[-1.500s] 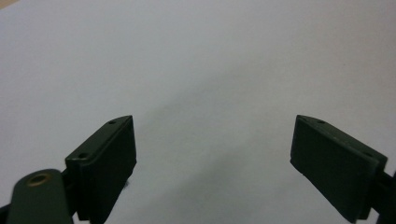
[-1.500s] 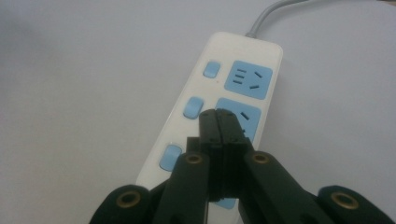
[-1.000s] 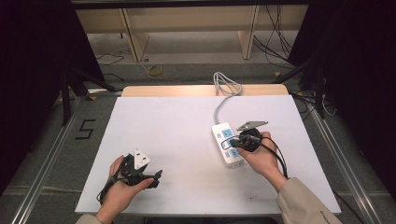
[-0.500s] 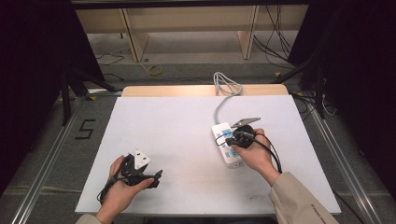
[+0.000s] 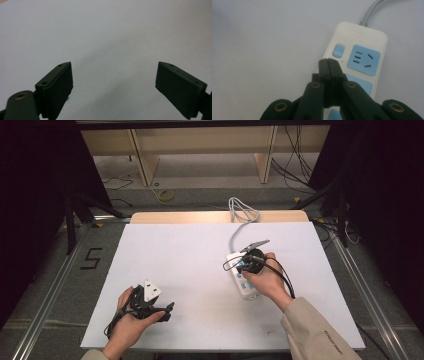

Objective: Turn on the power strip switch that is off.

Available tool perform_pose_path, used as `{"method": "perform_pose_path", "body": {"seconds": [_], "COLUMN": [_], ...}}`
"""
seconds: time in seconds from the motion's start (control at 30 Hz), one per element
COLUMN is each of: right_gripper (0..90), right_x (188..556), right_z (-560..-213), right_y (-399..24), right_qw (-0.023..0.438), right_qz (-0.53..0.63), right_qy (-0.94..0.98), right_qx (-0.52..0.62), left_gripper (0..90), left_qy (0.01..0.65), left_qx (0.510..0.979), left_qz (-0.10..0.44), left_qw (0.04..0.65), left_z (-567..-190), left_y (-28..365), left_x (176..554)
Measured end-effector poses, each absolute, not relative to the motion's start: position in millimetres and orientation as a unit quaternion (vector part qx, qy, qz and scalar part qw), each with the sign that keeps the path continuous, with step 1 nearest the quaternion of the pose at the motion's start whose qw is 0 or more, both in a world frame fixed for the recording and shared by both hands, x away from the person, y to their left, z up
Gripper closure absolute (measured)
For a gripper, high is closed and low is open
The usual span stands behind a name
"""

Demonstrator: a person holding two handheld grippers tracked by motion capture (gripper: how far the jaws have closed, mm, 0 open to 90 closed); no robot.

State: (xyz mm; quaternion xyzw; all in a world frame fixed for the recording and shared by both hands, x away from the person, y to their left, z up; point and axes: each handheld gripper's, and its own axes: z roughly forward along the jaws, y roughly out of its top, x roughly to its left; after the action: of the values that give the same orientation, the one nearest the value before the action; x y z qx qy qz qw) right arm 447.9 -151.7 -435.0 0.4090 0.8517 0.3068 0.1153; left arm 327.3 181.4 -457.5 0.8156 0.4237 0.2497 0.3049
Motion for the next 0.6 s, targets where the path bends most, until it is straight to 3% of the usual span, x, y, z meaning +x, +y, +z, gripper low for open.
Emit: {"method": "perform_pose_path", "body": {"seconds": [0.6], "right_gripper": [90.0], "right_x": [453.2], "right_z": [-436.7], "right_y": [-142.0], "right_qw": [0.097], "right_qz": [0.276], "right_qy": [0.861], "right_qx": [0.417], "left_gripper": [14.1], "left_qy": [0.423], "left_qx": [0.816], "left_qz": [0.251], "left_qw": [0.306], "left_z": [-457.5], "left_y": [181.0], "left_x": [327.3]}}
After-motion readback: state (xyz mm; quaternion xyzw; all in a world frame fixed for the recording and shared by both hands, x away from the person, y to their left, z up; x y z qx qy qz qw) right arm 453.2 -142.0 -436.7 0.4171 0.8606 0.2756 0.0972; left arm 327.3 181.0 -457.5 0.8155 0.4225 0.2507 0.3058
